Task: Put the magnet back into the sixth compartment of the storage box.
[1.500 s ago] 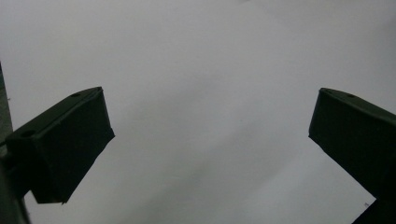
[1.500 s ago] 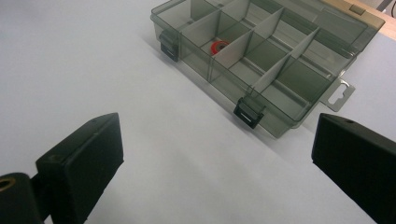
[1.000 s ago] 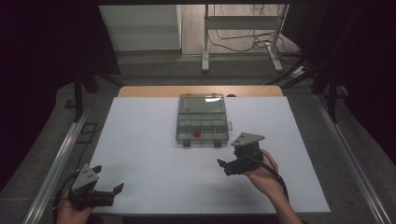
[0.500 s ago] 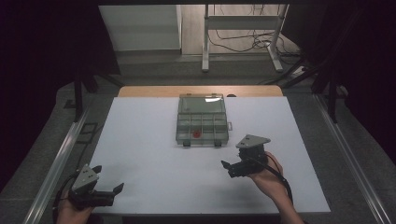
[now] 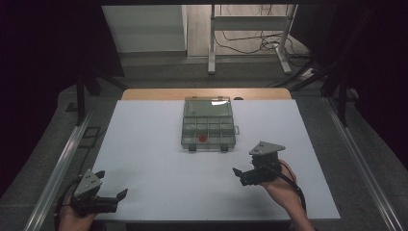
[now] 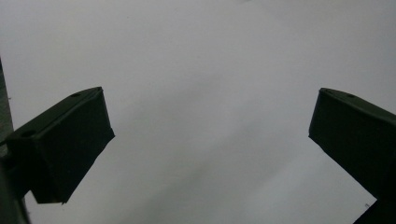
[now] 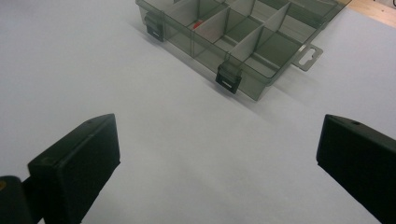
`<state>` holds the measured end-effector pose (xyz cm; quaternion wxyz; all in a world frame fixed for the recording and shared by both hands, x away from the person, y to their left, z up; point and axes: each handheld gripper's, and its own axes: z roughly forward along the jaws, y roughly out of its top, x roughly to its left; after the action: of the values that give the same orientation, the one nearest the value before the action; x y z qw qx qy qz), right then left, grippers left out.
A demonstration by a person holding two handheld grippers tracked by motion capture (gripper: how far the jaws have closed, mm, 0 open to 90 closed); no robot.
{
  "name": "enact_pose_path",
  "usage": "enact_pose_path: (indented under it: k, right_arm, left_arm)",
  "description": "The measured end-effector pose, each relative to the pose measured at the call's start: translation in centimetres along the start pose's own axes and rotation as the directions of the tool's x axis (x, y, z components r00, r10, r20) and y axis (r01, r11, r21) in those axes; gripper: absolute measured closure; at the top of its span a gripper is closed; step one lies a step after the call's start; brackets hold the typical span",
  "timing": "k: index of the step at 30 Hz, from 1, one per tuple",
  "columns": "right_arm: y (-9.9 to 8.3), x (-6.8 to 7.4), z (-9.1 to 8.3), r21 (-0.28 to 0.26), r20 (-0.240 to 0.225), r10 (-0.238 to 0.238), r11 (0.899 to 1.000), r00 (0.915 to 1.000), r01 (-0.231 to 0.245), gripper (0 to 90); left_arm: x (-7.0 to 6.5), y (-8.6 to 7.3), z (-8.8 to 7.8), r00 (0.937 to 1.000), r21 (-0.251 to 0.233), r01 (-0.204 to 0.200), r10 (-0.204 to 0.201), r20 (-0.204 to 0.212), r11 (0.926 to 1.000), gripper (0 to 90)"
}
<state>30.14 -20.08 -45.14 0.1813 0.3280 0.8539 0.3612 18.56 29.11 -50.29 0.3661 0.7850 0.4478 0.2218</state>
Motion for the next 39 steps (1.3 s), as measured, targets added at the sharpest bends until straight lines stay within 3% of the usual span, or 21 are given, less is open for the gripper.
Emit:
enact_pose_path:
  k: [39]
  right_arm:
    - [-3.2,-1.3,-3.1,-0.017,0.067,0.055,0.998,0.9962,-0.054,0.0]
  left_arm:
    - [0.0,0.0,0.0,1.0,0.004,0.001,-0.001,-0.003,1.0,0.0]
